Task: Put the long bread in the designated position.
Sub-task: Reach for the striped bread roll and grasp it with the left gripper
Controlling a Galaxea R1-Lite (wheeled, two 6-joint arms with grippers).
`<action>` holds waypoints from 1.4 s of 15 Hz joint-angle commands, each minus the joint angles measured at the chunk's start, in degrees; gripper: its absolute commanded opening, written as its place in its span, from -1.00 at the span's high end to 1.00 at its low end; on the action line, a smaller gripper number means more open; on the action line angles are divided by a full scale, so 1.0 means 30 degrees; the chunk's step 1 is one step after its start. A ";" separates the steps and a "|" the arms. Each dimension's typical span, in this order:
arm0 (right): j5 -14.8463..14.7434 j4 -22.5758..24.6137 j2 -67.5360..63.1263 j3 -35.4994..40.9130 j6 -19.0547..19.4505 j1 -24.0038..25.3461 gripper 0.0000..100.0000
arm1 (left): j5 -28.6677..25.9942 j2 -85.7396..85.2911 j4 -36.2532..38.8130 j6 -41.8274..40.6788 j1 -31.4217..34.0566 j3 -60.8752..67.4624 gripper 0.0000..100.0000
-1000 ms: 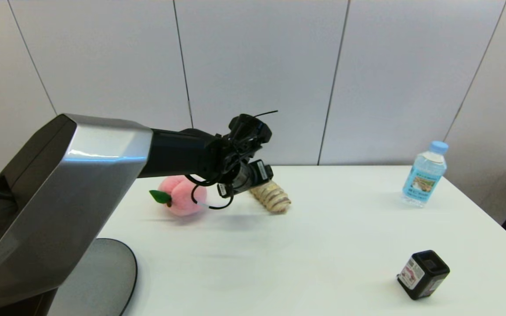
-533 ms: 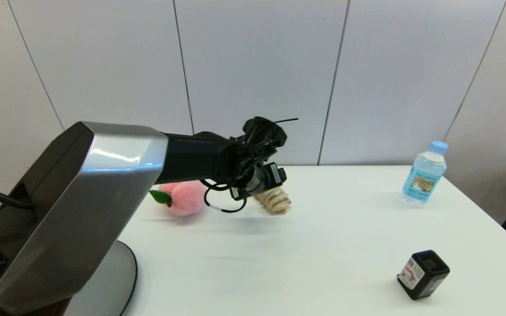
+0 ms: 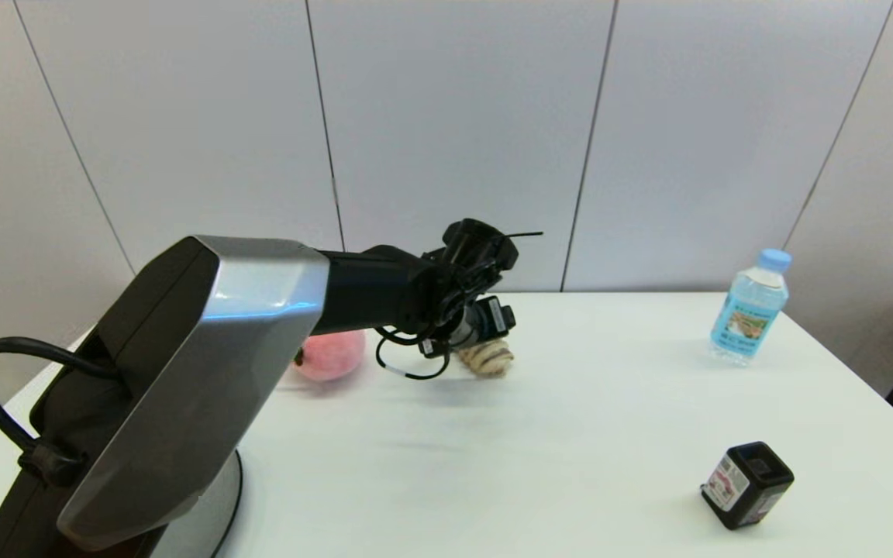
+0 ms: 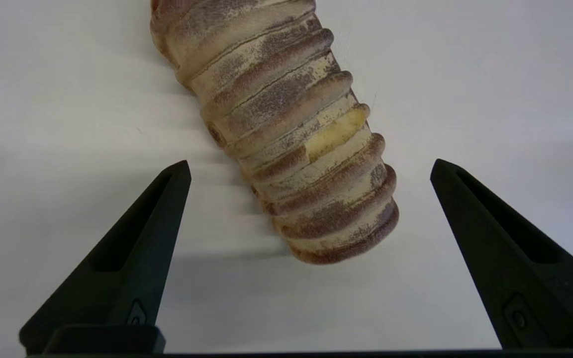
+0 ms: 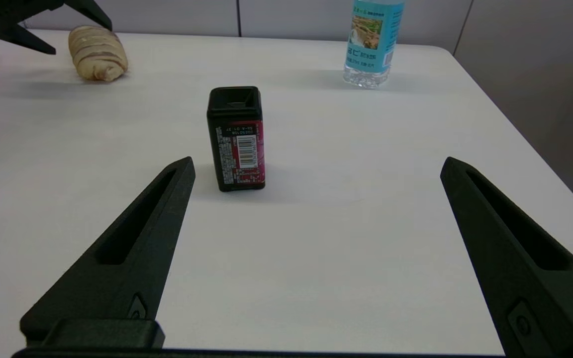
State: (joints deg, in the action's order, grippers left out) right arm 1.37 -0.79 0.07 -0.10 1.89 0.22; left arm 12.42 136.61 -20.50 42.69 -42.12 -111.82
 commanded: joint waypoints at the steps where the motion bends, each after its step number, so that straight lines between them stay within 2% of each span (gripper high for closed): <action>1: 0.0014 0.0000 -0.0024 0.0003 0.0015 0.0015 -1.00 | 0.0049 0.0343 -0.0050 -0.0461 -0.0082 -0.0167 -1.00; 3: 0.0014 0.0000 -0.0024 0.0003 0.0015 0.0015 -1.00 | 0.0078 0.0489 0.0009 -0.1574 -0.0023 -0.0196 -1.00; 21: 0.0014 0.0000 -0.0024 0.0003 0.0015 0.0015 -1.00 | 0.0137 0.0812 0.0184 -0.2658 0.0006 -0.0342 -1.00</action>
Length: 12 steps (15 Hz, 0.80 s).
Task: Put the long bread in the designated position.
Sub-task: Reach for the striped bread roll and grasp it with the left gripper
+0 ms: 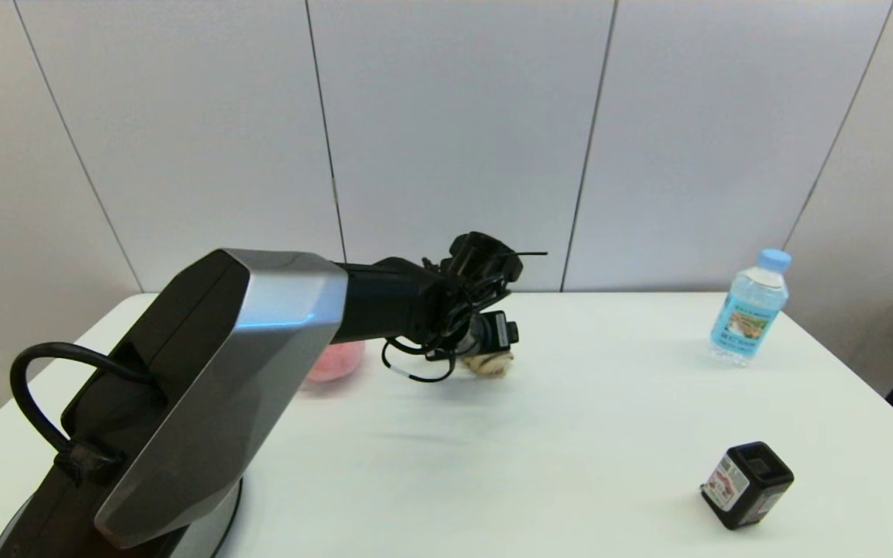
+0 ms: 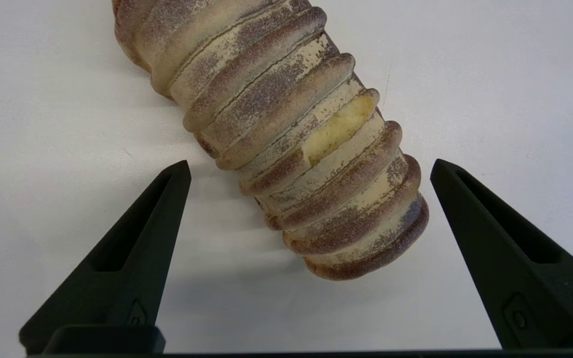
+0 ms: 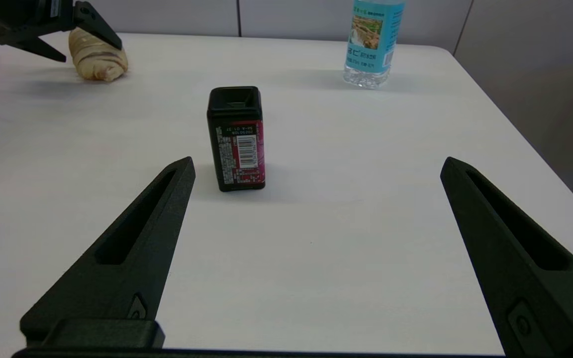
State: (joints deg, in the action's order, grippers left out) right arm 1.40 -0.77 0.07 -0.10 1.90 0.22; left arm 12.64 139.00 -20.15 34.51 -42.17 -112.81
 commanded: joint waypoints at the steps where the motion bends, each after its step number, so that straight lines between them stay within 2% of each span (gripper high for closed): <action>1: 0.0001 -0.0008 -0.0024 0.0003 0.0011 0.0015 -1.00 | 0.0063 0.0132 0.0360 -0.0019 0.0052 -0.0072 -1.00; 12: 0.0001 -0.0008 -0.0024 0.0003 0.0011 0.0015 -1.00 | 0.0093 0.0689 0.0916 -0.1396 0.0403 -0.0101 -1.00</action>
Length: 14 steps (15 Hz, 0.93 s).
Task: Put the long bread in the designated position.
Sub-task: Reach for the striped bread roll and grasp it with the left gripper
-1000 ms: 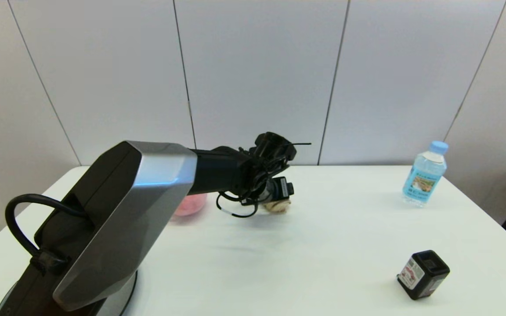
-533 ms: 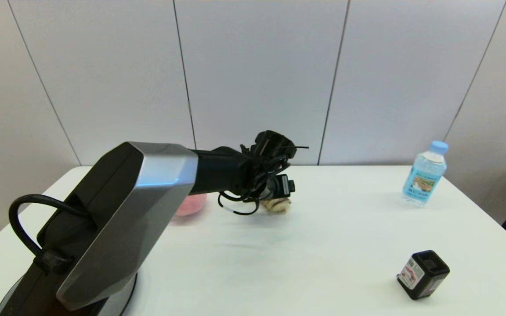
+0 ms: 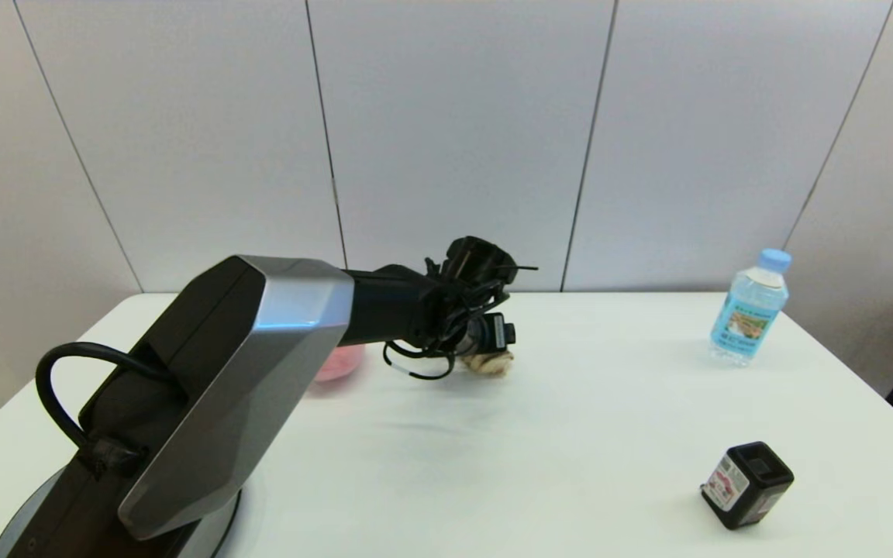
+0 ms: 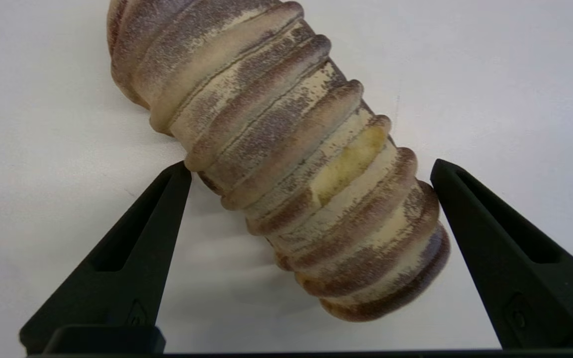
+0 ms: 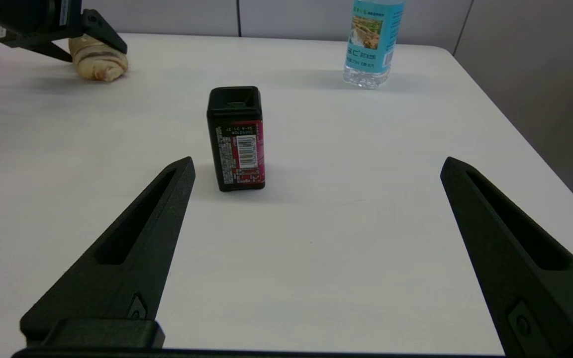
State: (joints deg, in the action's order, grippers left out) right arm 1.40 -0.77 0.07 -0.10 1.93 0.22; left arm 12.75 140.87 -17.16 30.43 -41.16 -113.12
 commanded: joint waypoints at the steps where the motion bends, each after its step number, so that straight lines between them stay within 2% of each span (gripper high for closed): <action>1: 0.0001 -0.0008 -0.0024 0.0003 0.0002 0.0015 -1.00 | 0.0056 0.0093 -0.0079 -0.0211 0.0037 0.0030 -1.00; 14: 0.0001 -0.0008 -0.0024 0.0003 0.0002 0.0015 -1.00 | 0.0027 0.0034 -0.0050 -0.0680 0.0154 0.0030 -1.00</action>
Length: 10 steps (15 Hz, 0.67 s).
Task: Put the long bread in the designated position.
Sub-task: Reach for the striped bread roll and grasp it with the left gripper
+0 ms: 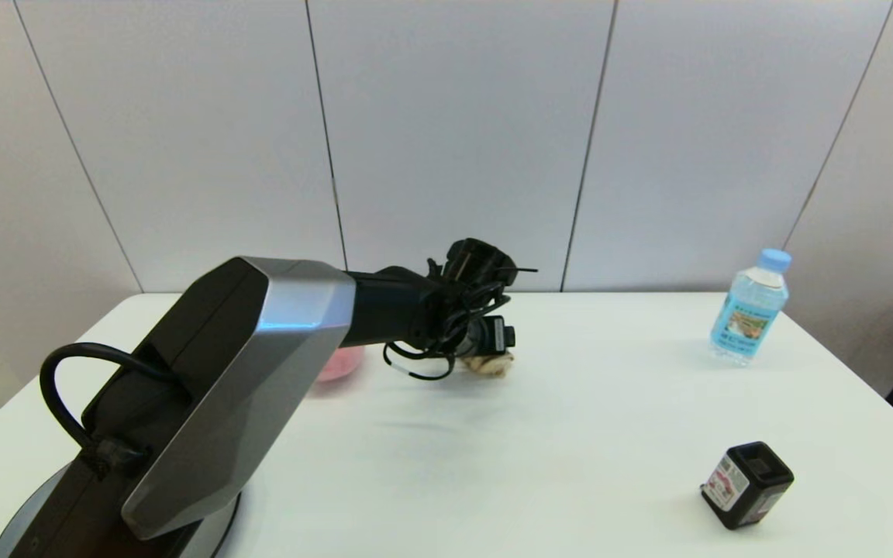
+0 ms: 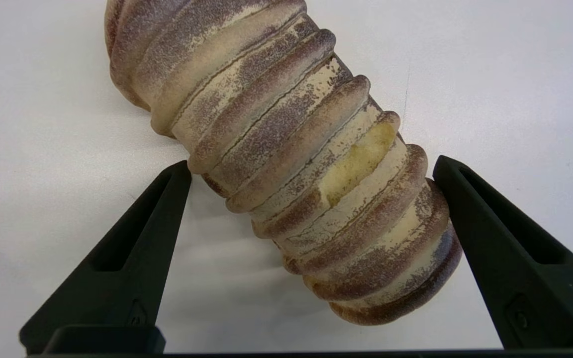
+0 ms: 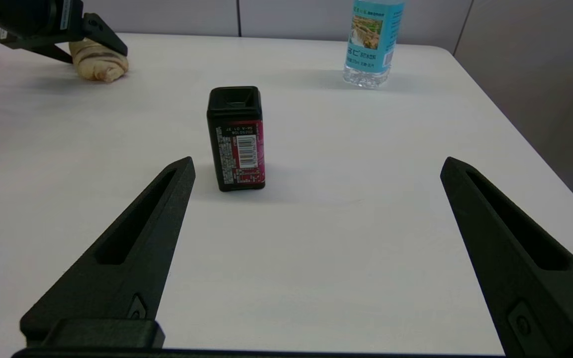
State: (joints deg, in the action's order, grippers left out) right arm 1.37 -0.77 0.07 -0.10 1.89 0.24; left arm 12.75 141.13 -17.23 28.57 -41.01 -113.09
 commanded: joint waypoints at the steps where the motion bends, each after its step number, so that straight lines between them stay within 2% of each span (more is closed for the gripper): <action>1: 0.0014 -0.0008 -0.0024 0.0003 0.0015 0.0007 -1.00 | 0.0027 -0.0051 -0.0030 -0.0062 0.0105 -0.0008 -1.00; 10: 0.0014 -0.0008 -0.0024 0.0003 0.0015 0.0007 -1.00 | 0.0027 0.0007 0.0000 -0.0062 0.0105 -0.0008 -1.00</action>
State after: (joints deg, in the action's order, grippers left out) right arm 1.40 -0.79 0.07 -0.10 1.90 0.24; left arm 12.73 141.13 -17.12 28.17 -40.66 -113.09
